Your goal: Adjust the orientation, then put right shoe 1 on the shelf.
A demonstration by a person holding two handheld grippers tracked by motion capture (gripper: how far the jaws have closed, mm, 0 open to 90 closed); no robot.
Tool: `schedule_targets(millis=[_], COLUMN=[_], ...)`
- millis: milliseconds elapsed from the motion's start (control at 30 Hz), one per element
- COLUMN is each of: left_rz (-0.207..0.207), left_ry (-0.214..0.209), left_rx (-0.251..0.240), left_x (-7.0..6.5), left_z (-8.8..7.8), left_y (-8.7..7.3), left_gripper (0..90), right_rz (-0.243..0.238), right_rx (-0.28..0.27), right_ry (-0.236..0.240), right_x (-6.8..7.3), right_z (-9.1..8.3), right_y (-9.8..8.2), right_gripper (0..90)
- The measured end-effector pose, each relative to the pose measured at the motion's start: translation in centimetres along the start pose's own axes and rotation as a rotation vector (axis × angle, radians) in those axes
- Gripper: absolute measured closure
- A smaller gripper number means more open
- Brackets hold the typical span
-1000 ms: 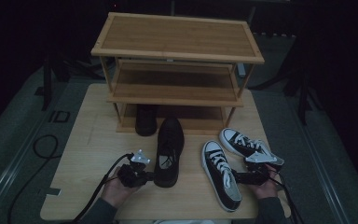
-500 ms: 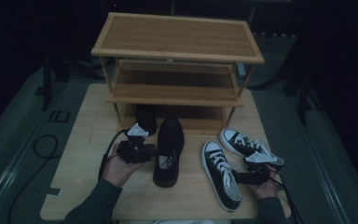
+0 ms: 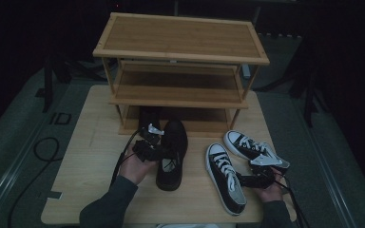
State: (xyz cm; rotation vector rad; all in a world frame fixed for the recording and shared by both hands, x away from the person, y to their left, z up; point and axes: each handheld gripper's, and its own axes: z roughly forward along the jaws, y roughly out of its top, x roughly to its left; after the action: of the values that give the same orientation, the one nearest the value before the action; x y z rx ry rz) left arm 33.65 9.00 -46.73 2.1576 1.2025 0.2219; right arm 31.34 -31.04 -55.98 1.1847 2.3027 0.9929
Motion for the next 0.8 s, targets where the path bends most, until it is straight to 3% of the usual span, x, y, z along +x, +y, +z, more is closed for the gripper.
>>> schedule_targets(millis=[67, 233, 467, 800], left_rz=[-0.023, -0.034, -0.078, -0.117], left_ry=[0.002, 0.029, 0.040, 0.031], left_rx=[-0.004, -0.021, -0.086, -0.168], left_x=[-0.1, -0.4, -0.1, 1.6], left_z=[0.1, 0.4, 0.8, 1.7], left_y=[0.1, 0.1, 0.7, 2.1], left_gripper=[73.6, 87.2, 87.9, 87.8], right_rz=[0.000, 0.000, 0.001, 0.000], right_rx=[0.000, 0.000, 0.001, 0.001], right_ry=[0.000, 0.000, 0.001, 0.003], right_x=[0.0, 0.0, 0.0, 0.0], right_z=[0.0, 0.0, 0.0, 0.0], right_y=[0.0, 0.0, 0.0, 0.0], right_gripper=[18.6, 18.5, 18.4, 18.4])
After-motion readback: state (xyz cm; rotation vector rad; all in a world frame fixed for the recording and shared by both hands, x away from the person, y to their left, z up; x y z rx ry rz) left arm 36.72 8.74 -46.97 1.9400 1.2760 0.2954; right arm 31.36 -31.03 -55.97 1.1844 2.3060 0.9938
